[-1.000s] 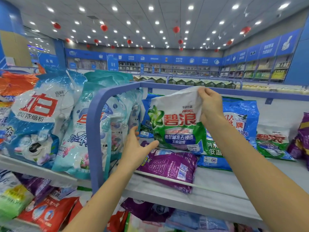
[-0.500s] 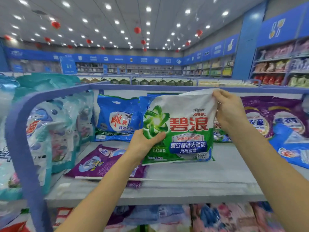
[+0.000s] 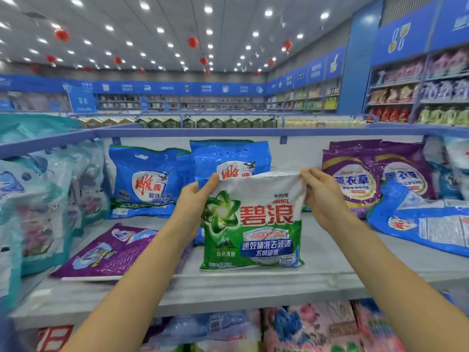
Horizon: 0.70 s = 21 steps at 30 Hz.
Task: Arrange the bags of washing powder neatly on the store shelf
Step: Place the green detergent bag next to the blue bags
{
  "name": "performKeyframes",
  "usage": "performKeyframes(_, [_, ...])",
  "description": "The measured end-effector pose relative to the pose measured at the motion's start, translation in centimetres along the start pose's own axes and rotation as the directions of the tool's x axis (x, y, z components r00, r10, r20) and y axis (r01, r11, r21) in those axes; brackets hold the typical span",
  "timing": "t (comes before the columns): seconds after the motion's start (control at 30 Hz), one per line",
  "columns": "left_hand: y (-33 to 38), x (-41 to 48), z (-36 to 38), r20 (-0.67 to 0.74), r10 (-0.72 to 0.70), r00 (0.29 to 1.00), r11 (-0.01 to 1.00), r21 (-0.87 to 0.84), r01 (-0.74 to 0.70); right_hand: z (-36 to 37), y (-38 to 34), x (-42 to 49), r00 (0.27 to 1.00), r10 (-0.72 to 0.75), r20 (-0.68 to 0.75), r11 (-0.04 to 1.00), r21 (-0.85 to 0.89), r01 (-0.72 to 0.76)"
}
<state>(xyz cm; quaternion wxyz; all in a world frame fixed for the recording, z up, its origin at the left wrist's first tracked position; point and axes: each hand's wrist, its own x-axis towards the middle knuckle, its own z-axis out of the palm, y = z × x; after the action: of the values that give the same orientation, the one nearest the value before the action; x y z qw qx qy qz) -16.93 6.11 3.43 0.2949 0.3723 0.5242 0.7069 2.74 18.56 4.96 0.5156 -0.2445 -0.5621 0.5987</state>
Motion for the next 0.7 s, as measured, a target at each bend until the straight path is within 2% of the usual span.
performKeyframes(0.07, [0.7,0.3,0.3,-0.001,0.102,0.995,0.994,0.049,-0.102,0.1,0.2,0.1,1.000,-0.015,-0.008,1.000,-0.018,0.015])
performKeyframes(0.13, [0.9,0.5,0.4,-0.003,0.148,0.989,0.989,0.028,-0.148,0.0,0.3,0.1,0.999,-0.050,-0.013,0.999,-0.022,0.049])
performKeyframes(0.2, [0.8,0.8,0.5,-0.038,0.156,0.987,0.988,0.029,-0.155,-0.6,0.2,0.2,0.997,-0.029,0.076,0.999,-0.025,0.031])
performKeyframes(0.23, [0.8,0.8,0.6,-0.052,0.161,0.986,0.987,0.040,-0.159,-1.1,0.2,0.3,0.985,0.021,0.174,0.998,-0.054,-0.012])
performKeyframes(0.3, [0.8,0.8,0.8,-0.076,0.186,0.980,0.982,0.045,-0.183,-2.3,0.8,0.1,0.906,0.219,0.362,0.963,-0.227,-0.142])
performKeyframes(0.37, [0.6,1.0,1.0,-0.120,0.222,0.968,0.975,0.052,-0.217,-2.8,2.3,-0.6,0.796,0.429,0.427,0.857,-0.472,-0.208])
performKeyframes(0.4, [0.6,1.1,1.0,-0.140,0.256,0.956,0.966,0.073,-0.248,-2.8,3.3,-1.0,0.760,0.487,0.430,0.812,-0.543,-0.213])
performKeyframes(0.43, [0.8,1.2,1.1,-0.152,0.300,0.942,0.952,0.103,-0.287,-2.7,4.1,-1.4,0.752,0.505,0.424,0.792,-0.573,-0.209])
performKeyframes(0.53, [1.1,1.6,1.1,-0.169,0.416,0.893,0.905,0.168,-0.390,-2.5,4.8,-1.7,0.801,0.453,0.390,0.788,-0.596,-0.155])
performKeyframes(0.6, [0.9,2.0,0.6,-0.169,0.436,0.884,0.894,0.194,-0.403,-2.5,4.7,-1.7,0.807,0.440,0.394,0.781,-0.612,-0.127])
performKeyframes(0.63, [0.7,2.4,0.2,-0.170,0.414,0.894,0.904,0.188,-0.383,-2.5,4.8,-1.7,0.809,0.431,0.400,0.789,-0.602,-0.123])
performKeyframes(0.7, [0.2,2.7,-0.6,-0.150,0.268,0.952,0.961,0.116,-0.252,-2.4,5.2,-1.8,0.817,0.403,0.412,0.832,-0.538,-0.139])
